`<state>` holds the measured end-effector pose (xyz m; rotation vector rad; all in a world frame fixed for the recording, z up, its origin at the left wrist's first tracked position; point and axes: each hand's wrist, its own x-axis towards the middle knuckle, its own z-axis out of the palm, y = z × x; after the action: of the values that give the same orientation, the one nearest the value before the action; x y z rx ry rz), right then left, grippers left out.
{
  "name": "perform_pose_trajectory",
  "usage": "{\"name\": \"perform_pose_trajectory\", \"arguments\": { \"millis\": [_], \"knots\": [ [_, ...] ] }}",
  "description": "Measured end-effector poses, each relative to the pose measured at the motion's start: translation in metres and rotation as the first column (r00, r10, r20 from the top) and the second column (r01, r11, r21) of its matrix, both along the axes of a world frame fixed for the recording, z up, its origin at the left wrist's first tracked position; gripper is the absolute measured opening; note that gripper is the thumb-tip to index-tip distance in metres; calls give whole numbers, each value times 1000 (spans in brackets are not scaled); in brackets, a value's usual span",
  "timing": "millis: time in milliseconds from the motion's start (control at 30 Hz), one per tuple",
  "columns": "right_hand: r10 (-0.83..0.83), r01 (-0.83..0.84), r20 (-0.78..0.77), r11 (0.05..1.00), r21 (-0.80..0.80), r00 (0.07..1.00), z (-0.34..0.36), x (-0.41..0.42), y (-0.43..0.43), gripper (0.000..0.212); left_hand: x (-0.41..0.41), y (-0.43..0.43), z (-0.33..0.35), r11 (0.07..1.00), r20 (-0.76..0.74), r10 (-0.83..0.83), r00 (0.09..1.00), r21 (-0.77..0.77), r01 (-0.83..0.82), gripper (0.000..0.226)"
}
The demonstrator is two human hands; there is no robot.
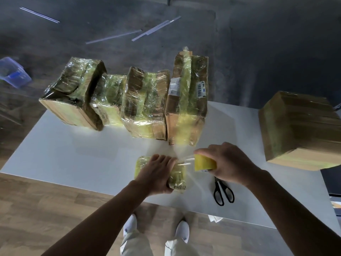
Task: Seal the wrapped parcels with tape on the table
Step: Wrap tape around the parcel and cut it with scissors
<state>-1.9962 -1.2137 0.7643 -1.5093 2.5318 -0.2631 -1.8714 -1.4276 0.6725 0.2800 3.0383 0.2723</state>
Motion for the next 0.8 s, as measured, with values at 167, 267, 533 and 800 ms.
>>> {"name": "perform_pose_trajectory", "arguments": {
  "millis": [167, 267, 533, 800],
  "knots": [
    [12, -7, -30, 987, 160, 999, 8, -8, -5, 61, 3, -1, -4, 1000, -41, 7, 999, -8, -7, 104],
    [-25, 11, 53, 969, 245, 998, -9, -7, 0, 53, 5, -1, -8, 1000, -85, 3, 996, 0, -3, 108],
    [-77, 50, 91, 961, 272, 993, -54, -5, -1, 49, 10, -2, -7, 997, -84, -67, 994, 30, 70, 92],
    [-79, 58, 77, 968, 245, 994, -74, 7, -20, 49, 7, 4, -4, 995, -14, -59, 998, -80, 58, 94]
  ]
}}
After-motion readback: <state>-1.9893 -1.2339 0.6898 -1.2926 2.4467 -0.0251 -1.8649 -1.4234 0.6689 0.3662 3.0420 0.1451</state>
